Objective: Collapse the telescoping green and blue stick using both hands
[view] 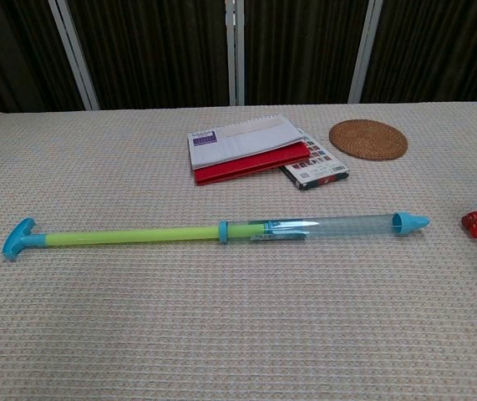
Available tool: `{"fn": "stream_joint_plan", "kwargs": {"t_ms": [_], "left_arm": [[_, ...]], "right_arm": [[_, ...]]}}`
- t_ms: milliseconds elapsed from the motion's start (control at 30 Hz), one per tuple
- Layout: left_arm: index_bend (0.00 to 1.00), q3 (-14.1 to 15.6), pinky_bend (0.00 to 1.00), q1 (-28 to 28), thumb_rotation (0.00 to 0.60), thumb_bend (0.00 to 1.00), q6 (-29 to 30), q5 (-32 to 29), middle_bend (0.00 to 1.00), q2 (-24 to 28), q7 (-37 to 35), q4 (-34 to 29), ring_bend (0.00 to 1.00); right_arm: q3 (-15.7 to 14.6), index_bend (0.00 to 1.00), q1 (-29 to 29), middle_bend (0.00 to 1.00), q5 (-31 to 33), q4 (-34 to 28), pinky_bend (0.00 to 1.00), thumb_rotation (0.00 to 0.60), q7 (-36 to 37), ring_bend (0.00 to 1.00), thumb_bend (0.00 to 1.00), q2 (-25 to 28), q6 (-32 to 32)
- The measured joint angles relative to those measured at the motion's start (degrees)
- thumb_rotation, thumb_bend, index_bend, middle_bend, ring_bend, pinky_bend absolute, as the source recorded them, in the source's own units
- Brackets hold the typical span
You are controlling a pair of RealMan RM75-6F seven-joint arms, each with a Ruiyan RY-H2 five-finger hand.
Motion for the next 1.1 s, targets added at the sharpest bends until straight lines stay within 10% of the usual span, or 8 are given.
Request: {"fn": "stream_joint_plan", "kwargs": {"t_ms": [300,367,433,533,1100], "left_arm": [[0.0,-0.3,0.0,0.0,0.6,0.0,-1.0,0.1,0.0,-0.2,-0.1,0.1,0.0],[0.0,-0.6,0.0,-0.1,0.6,0.0,-1.2,0.1,0.0,-0.1,-0.3,0.0,0.0],[0.0,-0.8,0.0,-0.2,0.6,0.0,-1.5,0.0,0.0,0.0,-0.4,-0.1,0.0],[0.0,-1.0,0.0,-0.6,0.6,0.0,-2.1,0.0,0.0,0.0,-0.2,-0.1,0.0],[0.0,-2.8,0.0,-2.5,0.6,0.0,-6.3,-3.1,0.0,-0.9,1.4,1.5,0.0]], "right_arm": [[2.0,0.0,-1.8,0.13,-0.4,1.3,0.01,0.6,-2.8,0.1,0.0,-1.2,1.4],[2.4,0.0,-1.6,0.45,-0.4,1.3,0.21,0.6,-2.1,0.44,0.0,-1.4,0.8],[2.9,0.0,-0.9,0.77,-0.3,1.4,0.72,0.6,-1.7,0.83,0.0,-1.8,-0.4],[3.6,0.0,1.0,0.94,-0.3,1.5,1.0,0.6,-1.8,0.98,0.0,-2.0,-3.7],[12.2,0.3,19.6,1.0,16.6,1.7,1.0,0.6,-12.4,1.0,0.08,-10.3,-35.1]]}}
